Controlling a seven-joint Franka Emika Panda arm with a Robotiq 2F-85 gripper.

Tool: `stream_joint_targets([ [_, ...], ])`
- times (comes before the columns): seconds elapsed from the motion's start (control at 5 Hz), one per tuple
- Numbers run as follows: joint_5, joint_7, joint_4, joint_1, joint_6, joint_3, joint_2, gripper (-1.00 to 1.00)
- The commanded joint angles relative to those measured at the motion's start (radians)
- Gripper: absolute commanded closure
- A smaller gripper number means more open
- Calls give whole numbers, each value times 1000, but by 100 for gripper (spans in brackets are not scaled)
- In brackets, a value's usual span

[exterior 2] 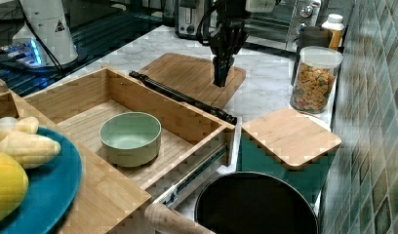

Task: Close the drawer.

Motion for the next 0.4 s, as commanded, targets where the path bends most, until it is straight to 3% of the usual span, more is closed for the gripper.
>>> stream_joint_targets([
  [0.2, -18, -43, 64, -55, -13, -49, -10, 100],
  [0.4, -17, -81, 52, -80, -39, -60, -30, 100],
])
